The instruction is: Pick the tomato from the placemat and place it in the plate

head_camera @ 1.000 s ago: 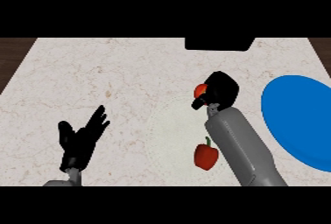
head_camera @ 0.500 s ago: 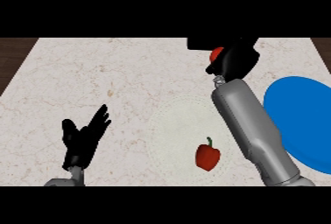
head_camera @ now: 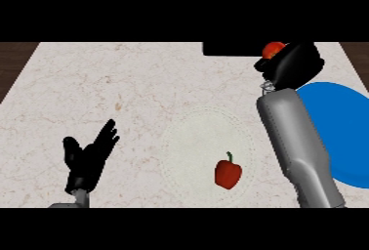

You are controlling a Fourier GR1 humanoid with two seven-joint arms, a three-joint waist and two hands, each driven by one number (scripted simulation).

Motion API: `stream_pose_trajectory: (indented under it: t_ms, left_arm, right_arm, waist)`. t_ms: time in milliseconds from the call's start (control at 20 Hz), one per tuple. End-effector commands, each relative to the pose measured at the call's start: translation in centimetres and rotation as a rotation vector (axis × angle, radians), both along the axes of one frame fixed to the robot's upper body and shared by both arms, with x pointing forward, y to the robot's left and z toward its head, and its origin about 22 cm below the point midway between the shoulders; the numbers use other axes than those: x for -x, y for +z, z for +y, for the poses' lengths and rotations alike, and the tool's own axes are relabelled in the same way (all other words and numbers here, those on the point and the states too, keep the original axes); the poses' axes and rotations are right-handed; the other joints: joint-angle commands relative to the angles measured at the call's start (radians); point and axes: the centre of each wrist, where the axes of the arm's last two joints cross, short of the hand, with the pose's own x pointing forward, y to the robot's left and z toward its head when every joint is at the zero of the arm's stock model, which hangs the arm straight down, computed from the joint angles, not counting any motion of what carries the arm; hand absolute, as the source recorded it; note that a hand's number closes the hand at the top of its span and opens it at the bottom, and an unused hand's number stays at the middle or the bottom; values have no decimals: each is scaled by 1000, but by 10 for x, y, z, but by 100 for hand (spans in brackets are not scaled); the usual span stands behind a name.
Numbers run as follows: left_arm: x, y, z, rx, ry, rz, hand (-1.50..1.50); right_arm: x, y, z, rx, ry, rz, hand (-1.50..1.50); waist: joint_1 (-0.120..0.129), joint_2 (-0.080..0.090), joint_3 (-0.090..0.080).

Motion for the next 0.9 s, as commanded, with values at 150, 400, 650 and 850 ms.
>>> stream_pose_trajectory:
  t_ms: [150,400,650,850]
  left_arm:
    - [-3,0,-7,7,24,11,0]
    - [-1,5,8,12,28,17,0]
    - [9,-10,-5,7,16,11,0]
    - [-11,15,-4,18,19,20,0]
  right_arm:
    - [18,-27,-32,-131,-251,-199,150]
    - [44,-60,-101,-72,-391,-234,150]
    - [61,-71,-149,-53,-418,-283,150]
    - [72,-91,-193,-44,-461,-274,150]
  waist:
    - [-19,-2,-1]
    - [-20,-2,0]
    - [-17,-3,-1]
    - [-11,0,0]
